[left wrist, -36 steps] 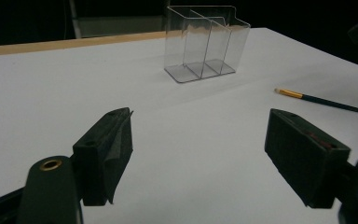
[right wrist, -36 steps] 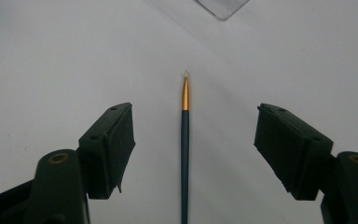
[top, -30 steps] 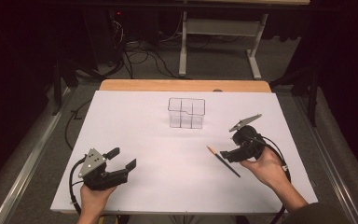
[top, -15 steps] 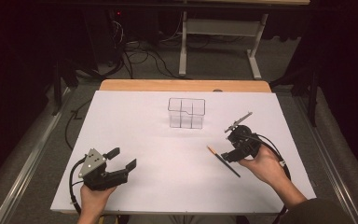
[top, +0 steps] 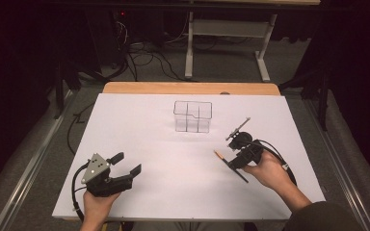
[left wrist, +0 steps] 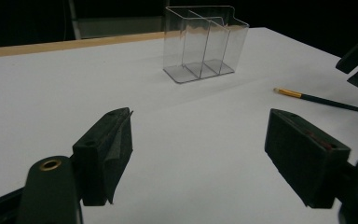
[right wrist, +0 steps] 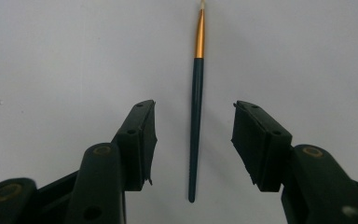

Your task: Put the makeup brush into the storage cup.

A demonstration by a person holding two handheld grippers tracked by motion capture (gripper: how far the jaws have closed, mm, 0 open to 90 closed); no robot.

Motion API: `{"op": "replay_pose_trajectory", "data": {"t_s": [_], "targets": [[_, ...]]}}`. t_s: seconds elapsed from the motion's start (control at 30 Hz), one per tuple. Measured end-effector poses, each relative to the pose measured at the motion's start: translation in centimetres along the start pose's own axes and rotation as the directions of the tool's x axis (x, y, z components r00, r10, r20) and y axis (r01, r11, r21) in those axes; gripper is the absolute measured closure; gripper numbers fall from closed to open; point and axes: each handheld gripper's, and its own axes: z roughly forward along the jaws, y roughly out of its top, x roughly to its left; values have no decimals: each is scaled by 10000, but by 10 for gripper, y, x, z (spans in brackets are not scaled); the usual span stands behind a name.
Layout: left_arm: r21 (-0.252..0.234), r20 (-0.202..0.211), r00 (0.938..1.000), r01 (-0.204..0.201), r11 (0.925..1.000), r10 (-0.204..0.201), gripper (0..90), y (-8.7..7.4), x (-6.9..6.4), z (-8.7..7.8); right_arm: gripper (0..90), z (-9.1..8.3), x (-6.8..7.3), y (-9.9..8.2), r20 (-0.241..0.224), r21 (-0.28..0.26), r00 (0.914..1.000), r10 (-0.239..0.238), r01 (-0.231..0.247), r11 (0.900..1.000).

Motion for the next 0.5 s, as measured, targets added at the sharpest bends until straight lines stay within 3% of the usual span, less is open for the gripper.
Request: {"op": "replay_pose_trajectory", "data": {"t_s": [0.27, 0.5], "targets": [[6, -2, 10000, 21, 10000, -21, 235, 0, 0, 0, 546, 10, 1, 1, -119, 494, 9998, 144, -138, 9987], [66, 56, 10000, 2, 10000, -2, 236, 0, 0, 1, 558, 17, -1, 4, -176, 595, 9997, 165, -154, 9981]]}}
